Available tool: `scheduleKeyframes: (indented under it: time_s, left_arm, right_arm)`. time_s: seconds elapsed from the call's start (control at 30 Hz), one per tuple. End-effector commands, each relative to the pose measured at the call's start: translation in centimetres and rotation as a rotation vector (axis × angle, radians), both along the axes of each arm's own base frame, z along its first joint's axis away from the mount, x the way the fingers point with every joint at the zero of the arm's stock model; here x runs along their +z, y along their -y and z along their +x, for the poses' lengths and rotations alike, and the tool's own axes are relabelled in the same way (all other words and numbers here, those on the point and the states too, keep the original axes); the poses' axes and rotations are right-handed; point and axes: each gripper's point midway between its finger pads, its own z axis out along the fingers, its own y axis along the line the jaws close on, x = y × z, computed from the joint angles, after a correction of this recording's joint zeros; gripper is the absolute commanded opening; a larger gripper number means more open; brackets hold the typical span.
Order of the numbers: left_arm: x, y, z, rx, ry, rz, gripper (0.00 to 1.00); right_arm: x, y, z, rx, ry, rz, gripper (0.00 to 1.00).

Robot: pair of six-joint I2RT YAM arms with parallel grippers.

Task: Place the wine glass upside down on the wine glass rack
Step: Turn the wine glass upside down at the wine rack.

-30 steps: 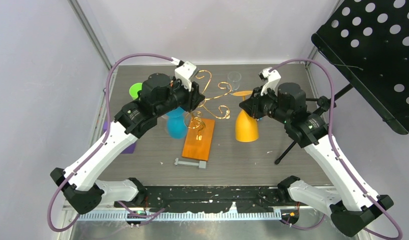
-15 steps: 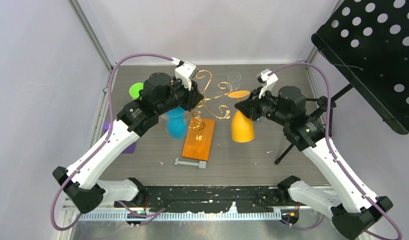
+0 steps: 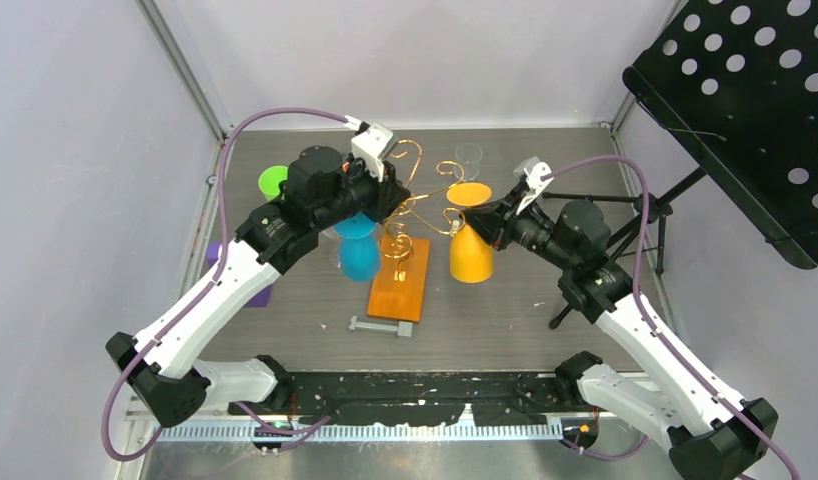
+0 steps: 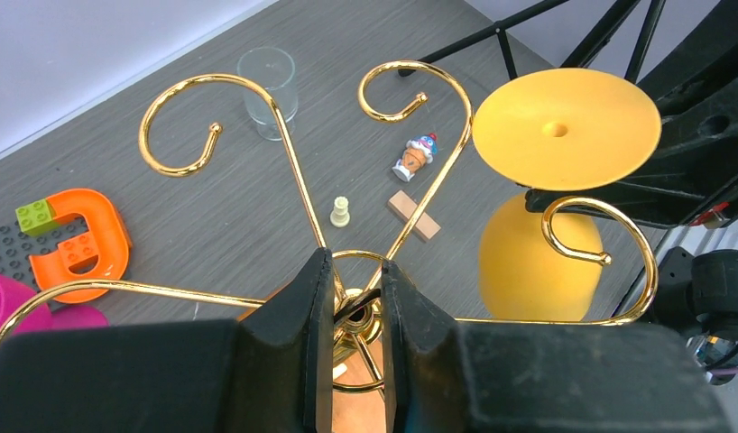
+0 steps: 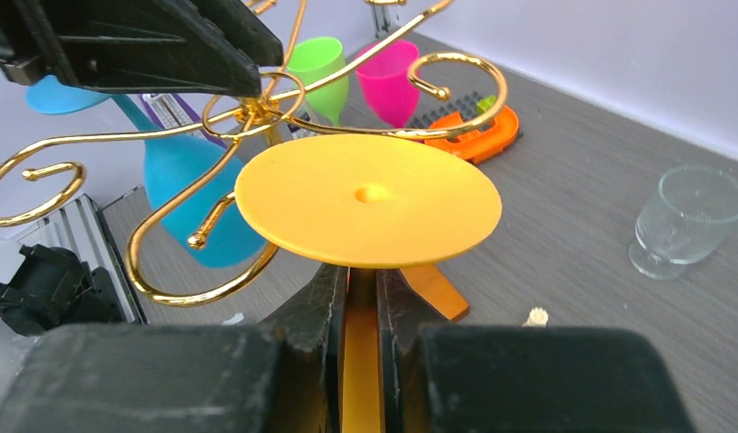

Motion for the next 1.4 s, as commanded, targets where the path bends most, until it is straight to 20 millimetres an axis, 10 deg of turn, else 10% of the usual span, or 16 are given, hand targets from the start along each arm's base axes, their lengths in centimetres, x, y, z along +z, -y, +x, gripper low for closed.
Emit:
scheduleKeyframes:
  time_s: [0.0, 1.37]
  left_arm:
    - [-0.5, 0.1, -0.2, -0.008, -0.013, -0.006, 0.18]
    - [-1.2, 0.5, -0.1, -0.02, -0.04, -0.001, 0.16]
  right_arm:
    - [5.2, -0.2, -0.7, 0.035, 0.237, 0.115, 0.06]
    - [2.8, -5.6, -3.0, 0.39, 0.388, 0.135, 0.06]
